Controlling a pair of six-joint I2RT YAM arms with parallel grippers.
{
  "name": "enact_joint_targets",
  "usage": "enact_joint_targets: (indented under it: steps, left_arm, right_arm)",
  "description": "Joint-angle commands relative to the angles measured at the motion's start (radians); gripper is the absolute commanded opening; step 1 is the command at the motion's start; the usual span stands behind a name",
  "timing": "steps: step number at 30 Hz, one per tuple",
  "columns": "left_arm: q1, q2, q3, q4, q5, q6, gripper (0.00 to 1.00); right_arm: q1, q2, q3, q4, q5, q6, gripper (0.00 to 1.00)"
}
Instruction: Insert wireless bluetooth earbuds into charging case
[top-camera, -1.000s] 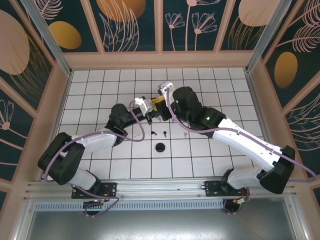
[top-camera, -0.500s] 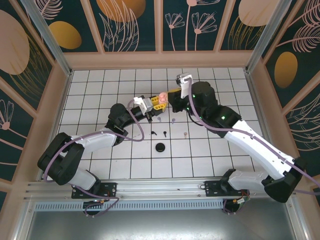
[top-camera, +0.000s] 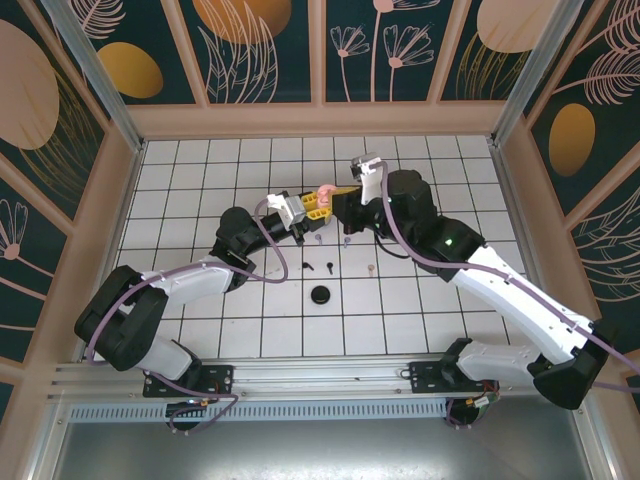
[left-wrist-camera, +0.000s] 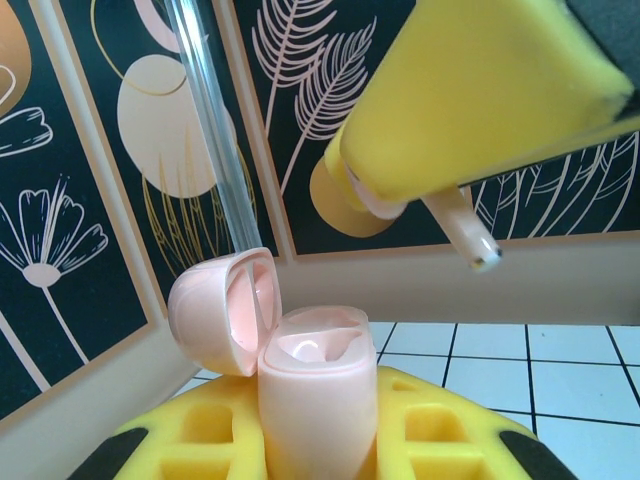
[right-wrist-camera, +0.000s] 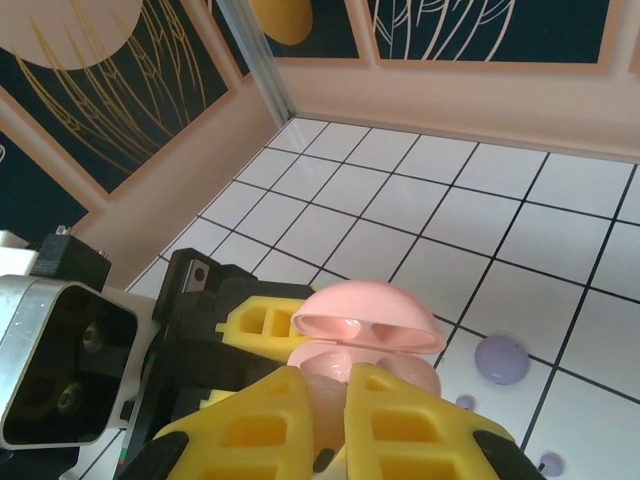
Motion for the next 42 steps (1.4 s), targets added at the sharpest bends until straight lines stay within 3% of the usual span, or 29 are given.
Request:
enact_joint_targets:
  steps: [1,42]
  left_arm:
    - [-0.008,-0.023,0.023,0.052,0.013,0.0,0.0]
    - [-0.014,-0.025,0.025,0.053,0.026,-0.006,0.0]
  right_arm:
    - [0.006,0.001,-0.025,0.047,0.008,-0.006,0.11]
    - [0.005,0.048,-0.026,0.126,0.1,-0.013,0.1]
